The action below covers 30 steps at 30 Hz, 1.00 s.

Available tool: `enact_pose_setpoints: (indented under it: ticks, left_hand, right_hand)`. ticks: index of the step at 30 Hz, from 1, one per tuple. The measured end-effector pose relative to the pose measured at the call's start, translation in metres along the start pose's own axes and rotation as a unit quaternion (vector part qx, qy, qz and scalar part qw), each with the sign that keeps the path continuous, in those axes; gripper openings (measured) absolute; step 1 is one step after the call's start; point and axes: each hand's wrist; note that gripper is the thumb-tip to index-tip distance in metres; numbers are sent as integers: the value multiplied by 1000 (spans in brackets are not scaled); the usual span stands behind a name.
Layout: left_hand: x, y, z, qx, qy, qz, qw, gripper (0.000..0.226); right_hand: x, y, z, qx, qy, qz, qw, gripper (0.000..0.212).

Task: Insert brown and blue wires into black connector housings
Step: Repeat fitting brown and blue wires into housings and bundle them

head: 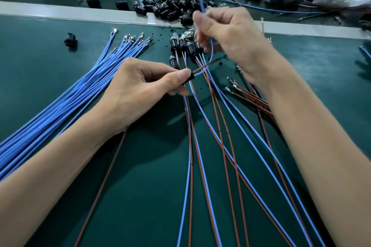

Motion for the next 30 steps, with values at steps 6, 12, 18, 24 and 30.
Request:
enact_pose_setpoints:
  ticks: [6, 12, 18, 24, 30]
  left_hand:
    - [1, 0, -2, -3, 1, -10, 1000, 19]
    - [1, -1, -5, 21, -5, -21, 1000, 18]
    - [1, -1, -6, 26, -5, -35, 999, 13]
    - [1, 0, -5, -1, -4, -34, 999, 8]
    - [0, 0, -6, -12, -3, -44, 999, 8]
  right_hand:
    - [0, 9, -1, -10, 2, -57, 998, 26]
    - [0, 14, -6, -129, -11, -85, 988, 19]
    - [1, 12, -4, -36, -6, 41, 998, 22]
    - [0, 15, -2, -121, 13, -33, 992, 23]
    - [4, 12, 0, -53, 18, 41, 998, 9]
Point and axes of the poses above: each hand's wrist, its own x-axis away from the middle knuckle, its own y-axis out of the back of the hand, z = x × y
